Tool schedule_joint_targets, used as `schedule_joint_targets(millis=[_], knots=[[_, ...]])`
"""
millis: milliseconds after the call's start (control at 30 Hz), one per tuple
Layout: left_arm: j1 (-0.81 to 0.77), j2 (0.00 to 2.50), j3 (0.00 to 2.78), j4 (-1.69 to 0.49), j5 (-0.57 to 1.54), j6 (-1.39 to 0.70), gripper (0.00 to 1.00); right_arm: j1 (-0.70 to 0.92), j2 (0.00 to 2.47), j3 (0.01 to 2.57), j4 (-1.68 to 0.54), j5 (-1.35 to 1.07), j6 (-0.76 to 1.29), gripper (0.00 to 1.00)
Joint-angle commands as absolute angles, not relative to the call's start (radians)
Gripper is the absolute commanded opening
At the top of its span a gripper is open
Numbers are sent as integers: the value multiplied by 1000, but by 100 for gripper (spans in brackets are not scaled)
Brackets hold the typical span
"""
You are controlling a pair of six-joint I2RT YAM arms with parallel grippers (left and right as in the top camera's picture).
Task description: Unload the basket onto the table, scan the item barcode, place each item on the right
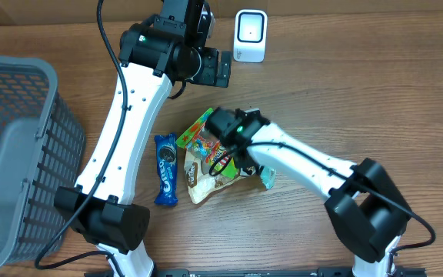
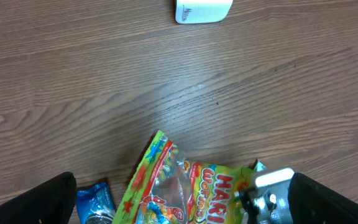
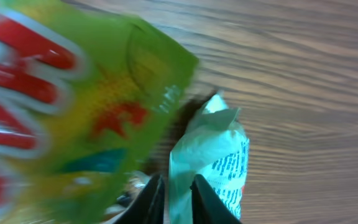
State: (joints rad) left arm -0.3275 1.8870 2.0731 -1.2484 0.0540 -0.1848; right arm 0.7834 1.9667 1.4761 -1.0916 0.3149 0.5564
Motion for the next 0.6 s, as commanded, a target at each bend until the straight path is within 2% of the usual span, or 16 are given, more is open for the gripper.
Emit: schedule_joint_targets(millis=[0, 67, 133, 367, 467, 567], knots=[[-333, 1893, 2077, -1249, 41, -187, 100, 709, 1925, 1580, -1086, 48, 459, 21], [-333, 1893, 2077, -1251, 41, -187, 100, 669, 1909, 1616, -1087, -44, 422, 28], [-333, 1893, 2077, -1251, 41, -187, 100, 627, 1893, 1637, -1090, -130, 392, 41], [-333, 1893, 2077, -1251, 41, -187, 100, 415, 1870, 1638, -1222, -204, 392, 46], [-333, 1893, 2077, -1251, 41, -187, 100, 385, 1870, 1625, -1269, -204, 382, 54], [-333, 1893, 2077, -1251, 41, -188, 100, 391, 1870, 1587, -1287, -210, 336, 56]])
